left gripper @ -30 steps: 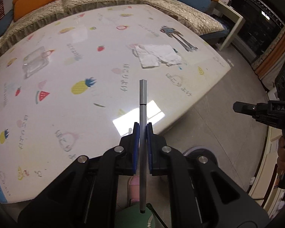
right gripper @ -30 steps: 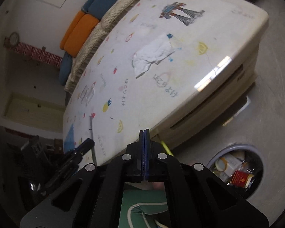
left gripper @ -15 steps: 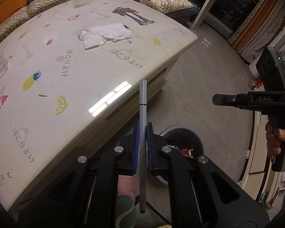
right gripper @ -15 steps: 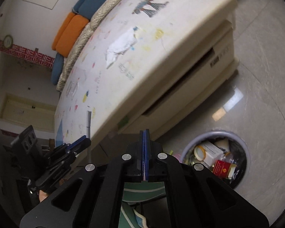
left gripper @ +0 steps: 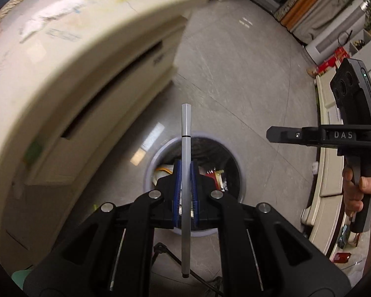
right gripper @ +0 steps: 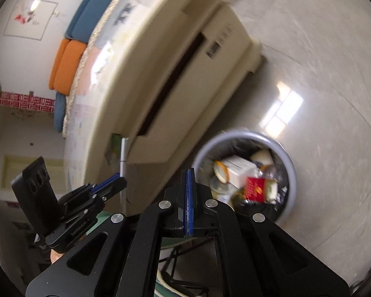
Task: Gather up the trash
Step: 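Carry the yellow pen and grey pen over the bin, then open both grippers over the bin to drop the pens, then swing both grippers back toward the paper and plastic tray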
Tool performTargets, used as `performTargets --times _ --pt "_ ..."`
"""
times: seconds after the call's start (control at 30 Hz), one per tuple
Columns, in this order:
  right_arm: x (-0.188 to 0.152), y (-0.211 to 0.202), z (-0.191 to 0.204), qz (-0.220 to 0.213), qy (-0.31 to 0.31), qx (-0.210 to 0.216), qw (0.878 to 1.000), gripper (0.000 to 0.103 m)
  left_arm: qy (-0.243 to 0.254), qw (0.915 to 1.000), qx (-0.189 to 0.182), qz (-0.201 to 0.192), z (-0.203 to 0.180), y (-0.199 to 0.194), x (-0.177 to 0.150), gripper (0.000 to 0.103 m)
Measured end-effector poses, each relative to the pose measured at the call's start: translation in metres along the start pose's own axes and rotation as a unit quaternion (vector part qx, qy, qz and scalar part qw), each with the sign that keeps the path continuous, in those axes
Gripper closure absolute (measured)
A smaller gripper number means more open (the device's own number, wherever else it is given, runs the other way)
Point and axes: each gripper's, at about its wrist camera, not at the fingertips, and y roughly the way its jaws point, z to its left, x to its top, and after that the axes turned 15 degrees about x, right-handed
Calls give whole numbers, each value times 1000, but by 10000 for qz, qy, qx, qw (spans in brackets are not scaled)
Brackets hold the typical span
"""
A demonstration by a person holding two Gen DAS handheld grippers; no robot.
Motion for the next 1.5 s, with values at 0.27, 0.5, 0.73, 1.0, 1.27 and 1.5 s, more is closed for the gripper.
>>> performTargets --times 0.27,0.5,0.73,1.0,1.27,1.5 --pt "-30 25 -80 240 742 -45 9969 102 329 9968 -139 713 -51 78 -14 97" --pt "-40 36 -112 315 1003 -4 9945 102 360 9945 -127 973 -66 112 -20 64" --pt "-34 38 -115 284 1040 20 9942 101 397 9949 -19 928 -60 113 -19 50" --pt "-24 35 -96 167 931 40 9955 99 217 9974 18 680 -32 90 -6 49" --pt "6 26 -12 22 111 251 9996 86 -79 9997 -23 -219 29 2 24 37" --pt "47 46 117 -14 -1190 366 9922 29 -603 9905 698 -1018 136 -78 37 12"
